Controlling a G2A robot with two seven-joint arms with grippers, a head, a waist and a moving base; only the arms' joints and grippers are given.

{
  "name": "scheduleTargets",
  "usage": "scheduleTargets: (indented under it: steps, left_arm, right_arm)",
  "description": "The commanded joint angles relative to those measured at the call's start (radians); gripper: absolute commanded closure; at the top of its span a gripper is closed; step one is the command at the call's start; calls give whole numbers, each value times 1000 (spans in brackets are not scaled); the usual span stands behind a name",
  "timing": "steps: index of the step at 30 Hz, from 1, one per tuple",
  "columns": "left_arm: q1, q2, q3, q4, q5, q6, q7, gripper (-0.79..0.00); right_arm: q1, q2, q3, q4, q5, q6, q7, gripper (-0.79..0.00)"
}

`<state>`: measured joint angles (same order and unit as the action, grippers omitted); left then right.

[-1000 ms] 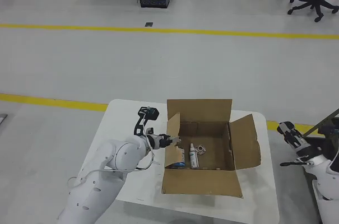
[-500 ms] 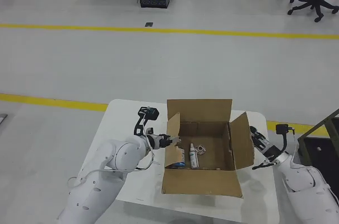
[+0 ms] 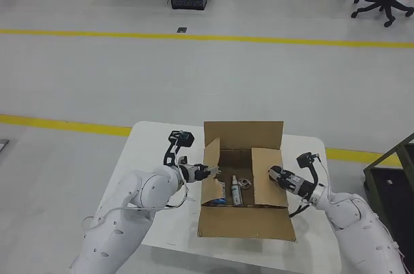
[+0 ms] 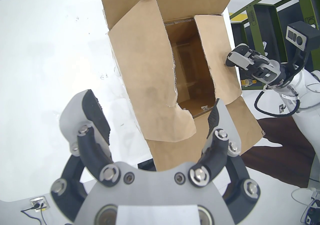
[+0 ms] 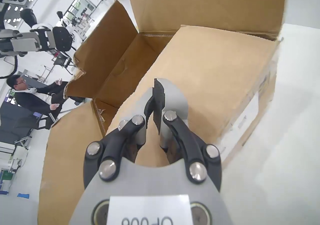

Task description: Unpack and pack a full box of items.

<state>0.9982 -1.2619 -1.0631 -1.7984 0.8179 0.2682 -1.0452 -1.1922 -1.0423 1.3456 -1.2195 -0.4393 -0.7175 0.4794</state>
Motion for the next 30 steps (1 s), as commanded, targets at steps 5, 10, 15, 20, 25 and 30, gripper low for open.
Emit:
scheduleTargets:
  steps: [5, 10, 15, 20, 25, 30]
  left_arm:
    - [0, 0, 0, 0, 0, 0, 0, -785]
    - [0, 0, 0, 0, 0, 0, 0, -785]
    - [0, 0, 0, 0, 0, 0, 0, -785]
    - [44, -1, 5, 38, -20, -66, 114, -99]
    - [62, -2, 3, 77, 11, -76, 203, 0]
    - [72, -7, 0, 119, -7, -57, 269, 0]
  right_arm:
    - [15, -1, -9, 13, 4, 3, 4, 0]
    - [17, 1, -6, 16, 14, 0, -1, 0]
    - [15, 1, -8, 21, 22, -2, -5, 0]
    - [14, 2, -10, 25, 27, -7, -8, 0]
    - [8, 6, 1, 19, 28, -12, -10, 0]
    - [2, 8, 5, 13, 29, -14, -18, 0]
